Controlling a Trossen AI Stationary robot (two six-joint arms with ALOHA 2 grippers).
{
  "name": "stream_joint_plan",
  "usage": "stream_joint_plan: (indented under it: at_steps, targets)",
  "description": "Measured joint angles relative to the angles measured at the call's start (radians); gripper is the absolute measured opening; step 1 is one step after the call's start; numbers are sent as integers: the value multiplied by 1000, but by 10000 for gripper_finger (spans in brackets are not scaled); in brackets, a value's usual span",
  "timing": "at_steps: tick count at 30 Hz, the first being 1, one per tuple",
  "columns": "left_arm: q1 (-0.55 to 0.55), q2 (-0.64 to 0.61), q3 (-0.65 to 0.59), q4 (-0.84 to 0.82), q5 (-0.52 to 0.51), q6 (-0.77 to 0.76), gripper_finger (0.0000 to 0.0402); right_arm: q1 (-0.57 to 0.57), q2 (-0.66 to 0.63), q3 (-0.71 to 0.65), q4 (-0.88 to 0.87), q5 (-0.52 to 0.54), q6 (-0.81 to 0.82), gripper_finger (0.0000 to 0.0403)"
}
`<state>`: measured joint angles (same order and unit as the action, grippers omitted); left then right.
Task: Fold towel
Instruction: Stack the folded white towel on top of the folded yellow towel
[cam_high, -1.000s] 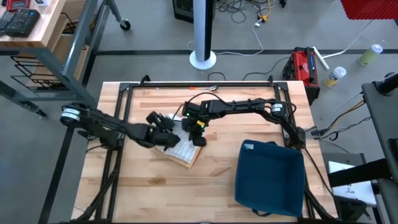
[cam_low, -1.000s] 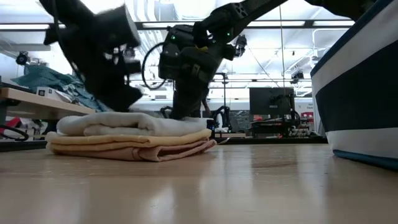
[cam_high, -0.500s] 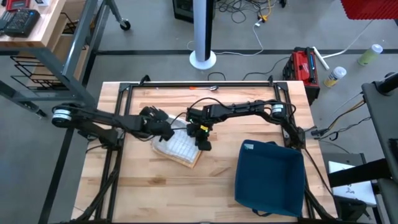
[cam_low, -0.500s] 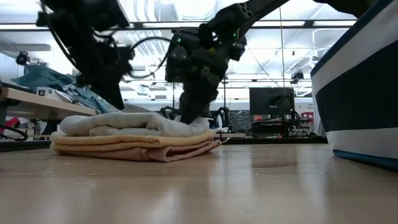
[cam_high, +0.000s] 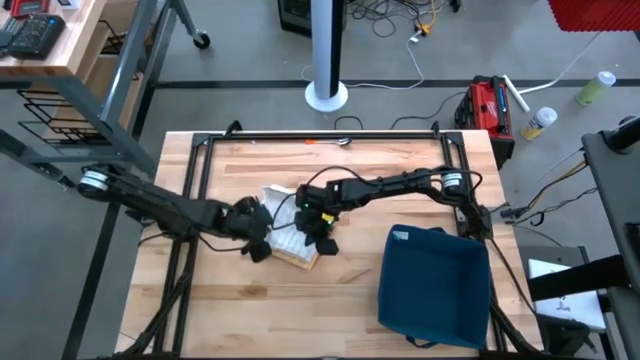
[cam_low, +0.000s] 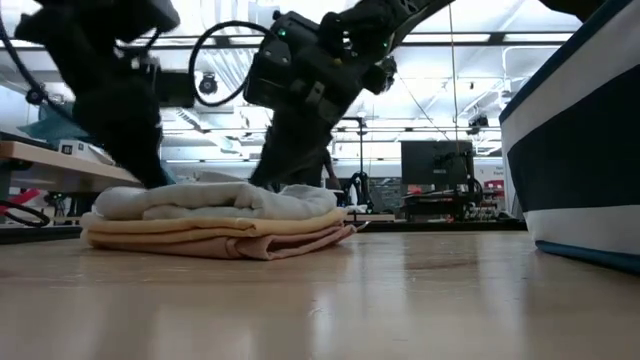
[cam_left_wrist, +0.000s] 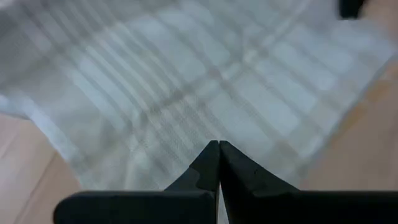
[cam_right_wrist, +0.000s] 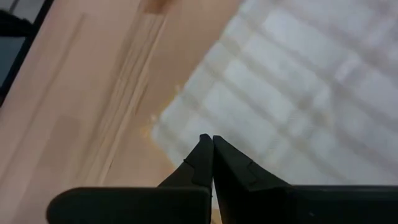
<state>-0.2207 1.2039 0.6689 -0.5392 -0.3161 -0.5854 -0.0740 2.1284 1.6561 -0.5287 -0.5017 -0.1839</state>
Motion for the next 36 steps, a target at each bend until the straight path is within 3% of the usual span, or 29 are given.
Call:
stream_joint_plan:
  at_steps: [5,11,20,26,36]
  targets:
    - [-32,99,-26,32,-39,-75,0,5,2,-59,138,-4,39,0]
    - [-32,176,-34,36,-45,-132,0,9,7,-121,133,-3,78,0]
    - [-33,72,-28,15,-40,-162,0,7,-48,-195,70,-7,106,0]
    - [-34,6,-8,58,-36,-166,0,9,-115,-193,152,5,131,0]
    - [-71,144,-4,217,-5,-124,0,70,-69,-196,327,4,197,0]
